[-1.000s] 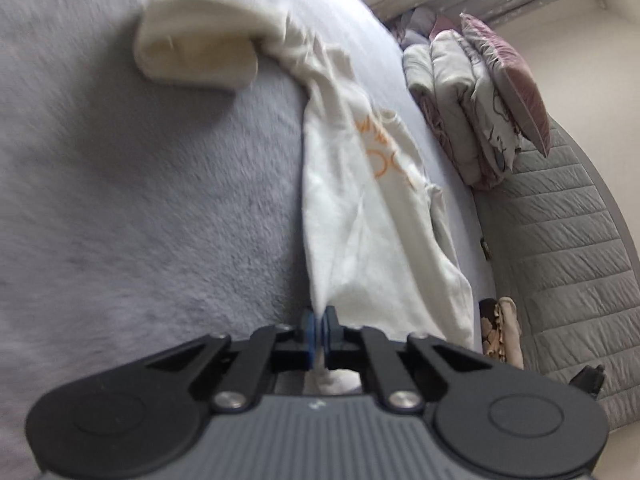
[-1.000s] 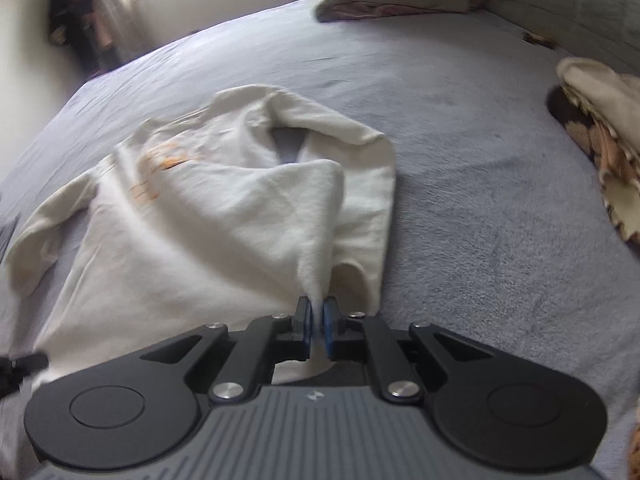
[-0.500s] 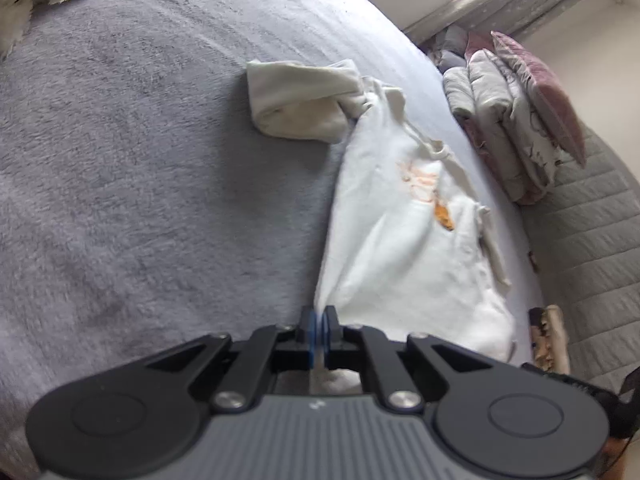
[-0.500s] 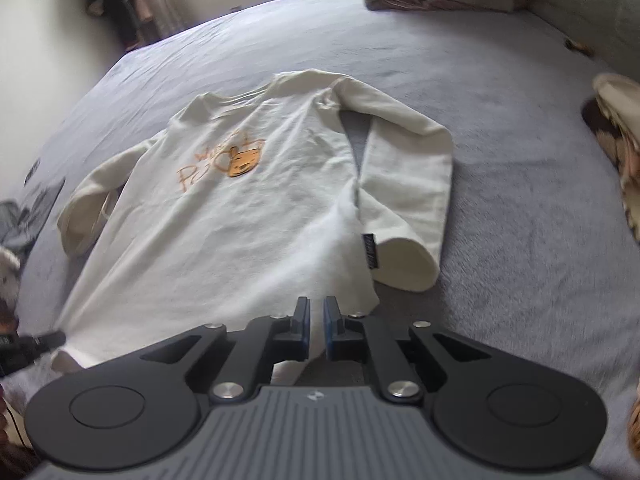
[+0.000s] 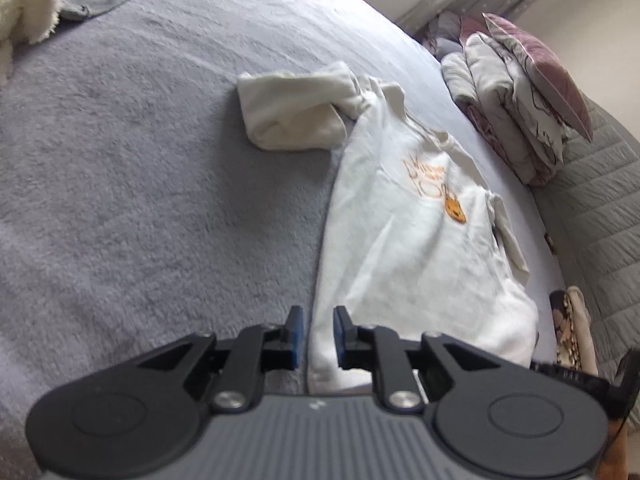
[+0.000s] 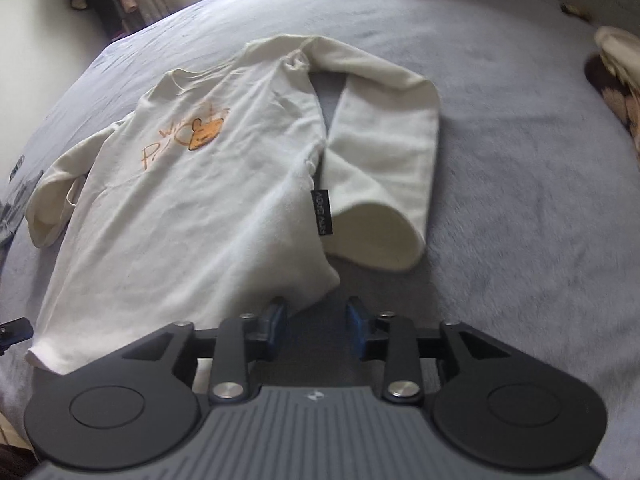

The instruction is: Fold clothes

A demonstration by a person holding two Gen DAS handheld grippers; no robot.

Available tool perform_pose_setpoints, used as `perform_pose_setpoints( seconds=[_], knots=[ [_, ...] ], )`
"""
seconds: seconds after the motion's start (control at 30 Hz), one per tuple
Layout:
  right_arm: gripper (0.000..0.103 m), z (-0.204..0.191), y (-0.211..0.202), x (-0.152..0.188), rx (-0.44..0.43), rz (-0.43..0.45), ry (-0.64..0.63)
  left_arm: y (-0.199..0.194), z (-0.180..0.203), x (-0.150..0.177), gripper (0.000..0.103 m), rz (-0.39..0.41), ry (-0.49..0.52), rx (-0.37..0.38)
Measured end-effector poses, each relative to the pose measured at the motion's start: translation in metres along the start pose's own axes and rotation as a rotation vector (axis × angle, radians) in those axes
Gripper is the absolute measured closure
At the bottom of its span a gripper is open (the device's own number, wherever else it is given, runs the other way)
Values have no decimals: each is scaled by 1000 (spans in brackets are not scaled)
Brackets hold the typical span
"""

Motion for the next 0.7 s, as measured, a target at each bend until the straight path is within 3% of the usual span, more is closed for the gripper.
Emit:
perform_pose_setpoints(
  seconds=[0.47,0.53,0.57,0.6,0.7],
  knots=[
    [57,-29,32,-32,-115,69,-55,14,8,11,85,-60,38,16],
    [67,-33,33,-33,-102,86,-82,14,8,12,86,-64,41,21],
    [84,-33,30,-32,-96,87,-86,15,8,13,86,-66,44,23],
    [89,-33,26,-32,-87,84,-87,15,9,13,86,-68,48,24],
    [91,-32,14,-29,-62,75,-88,14,10,14,93,-74,52,33]
  ],
)
Point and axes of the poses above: each gripper's, at about its wrist camera, not at the fingertips, and y roughly the way its jaws point, z to its right, x to its underside, the point moved 7 cm from there along y, roughly the way its jaws point, and after that the axes turned 6 degrees about -z, right-handed, at the moved point
